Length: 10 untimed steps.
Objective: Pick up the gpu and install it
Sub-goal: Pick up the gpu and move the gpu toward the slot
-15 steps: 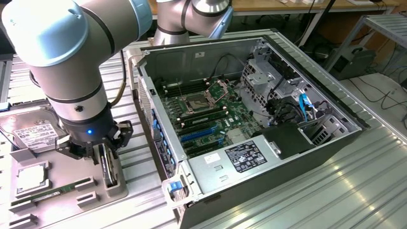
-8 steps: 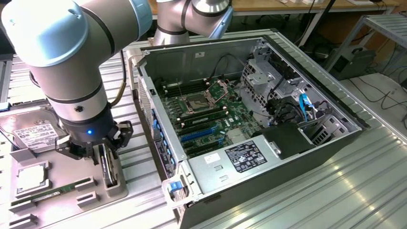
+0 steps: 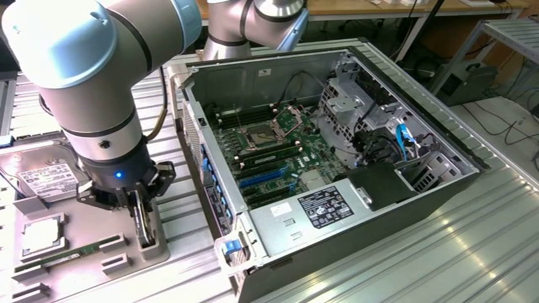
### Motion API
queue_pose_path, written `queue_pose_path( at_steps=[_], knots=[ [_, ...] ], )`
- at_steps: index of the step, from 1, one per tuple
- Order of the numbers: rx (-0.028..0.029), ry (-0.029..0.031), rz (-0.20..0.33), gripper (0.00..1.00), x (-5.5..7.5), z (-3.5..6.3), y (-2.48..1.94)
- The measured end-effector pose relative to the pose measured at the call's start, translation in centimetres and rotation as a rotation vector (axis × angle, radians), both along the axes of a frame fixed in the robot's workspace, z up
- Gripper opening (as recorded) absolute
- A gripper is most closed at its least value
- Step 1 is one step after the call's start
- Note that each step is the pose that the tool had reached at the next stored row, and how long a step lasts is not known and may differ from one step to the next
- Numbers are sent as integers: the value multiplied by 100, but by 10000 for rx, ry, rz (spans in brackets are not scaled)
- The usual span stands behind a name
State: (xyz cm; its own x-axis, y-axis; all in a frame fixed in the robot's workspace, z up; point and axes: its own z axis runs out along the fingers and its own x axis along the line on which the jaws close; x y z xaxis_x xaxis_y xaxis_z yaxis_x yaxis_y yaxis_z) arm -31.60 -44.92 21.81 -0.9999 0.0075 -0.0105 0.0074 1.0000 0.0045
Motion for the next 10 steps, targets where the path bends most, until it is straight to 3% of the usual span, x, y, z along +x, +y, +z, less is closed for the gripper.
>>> queue_pose_path(
  at_steps=[10],
  knots=[
    [-1,0,0,28,7,0,-3]
  ],
)
